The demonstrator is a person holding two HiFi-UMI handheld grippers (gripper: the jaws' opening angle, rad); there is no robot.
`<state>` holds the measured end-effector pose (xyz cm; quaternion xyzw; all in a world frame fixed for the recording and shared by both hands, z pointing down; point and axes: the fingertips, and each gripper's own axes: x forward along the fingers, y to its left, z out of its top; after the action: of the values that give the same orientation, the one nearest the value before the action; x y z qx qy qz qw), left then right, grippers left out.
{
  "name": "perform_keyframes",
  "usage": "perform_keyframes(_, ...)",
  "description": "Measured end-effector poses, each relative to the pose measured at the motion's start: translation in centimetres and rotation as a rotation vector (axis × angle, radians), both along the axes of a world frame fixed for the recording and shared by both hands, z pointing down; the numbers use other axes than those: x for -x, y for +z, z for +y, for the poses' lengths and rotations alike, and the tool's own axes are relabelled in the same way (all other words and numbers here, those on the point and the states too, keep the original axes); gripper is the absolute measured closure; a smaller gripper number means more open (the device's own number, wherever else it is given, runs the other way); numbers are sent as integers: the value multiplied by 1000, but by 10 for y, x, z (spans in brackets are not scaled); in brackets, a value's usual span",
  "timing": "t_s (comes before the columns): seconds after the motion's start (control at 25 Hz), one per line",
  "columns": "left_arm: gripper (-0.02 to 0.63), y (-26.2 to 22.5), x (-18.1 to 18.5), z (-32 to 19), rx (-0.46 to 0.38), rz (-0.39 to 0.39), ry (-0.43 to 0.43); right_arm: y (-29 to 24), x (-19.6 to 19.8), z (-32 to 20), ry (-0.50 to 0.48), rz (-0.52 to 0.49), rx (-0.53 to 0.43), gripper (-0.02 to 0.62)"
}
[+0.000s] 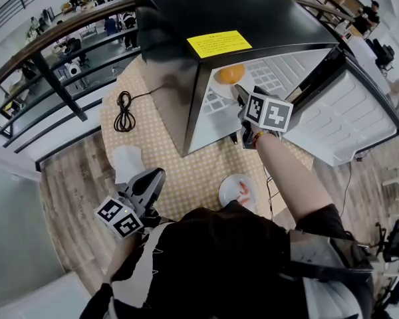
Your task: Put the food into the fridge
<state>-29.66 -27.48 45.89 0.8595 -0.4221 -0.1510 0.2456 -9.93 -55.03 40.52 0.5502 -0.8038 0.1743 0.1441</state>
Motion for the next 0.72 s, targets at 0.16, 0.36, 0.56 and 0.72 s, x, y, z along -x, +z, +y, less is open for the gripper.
perform_keyframes(0.16, 592, 0, 1, 1, -1, -2, 2, -1, 1, -1, -6, -5, -14, 339)
perform_keyframes(0.36, 592, 1, 4, 4, 2, -11, -3, 0, 3, -1, -72, -8, -48, 339)
perform_keyframes(0.56, 592, 3, 9, 6, 10, -15, -4, 5, 4, -4, -118, -26, -78, 339)
perform_keyframes(0.72, 592, 3, 13, 8, 13, -17, -1, 4, 3, -4, -118, -57, -59, 339)
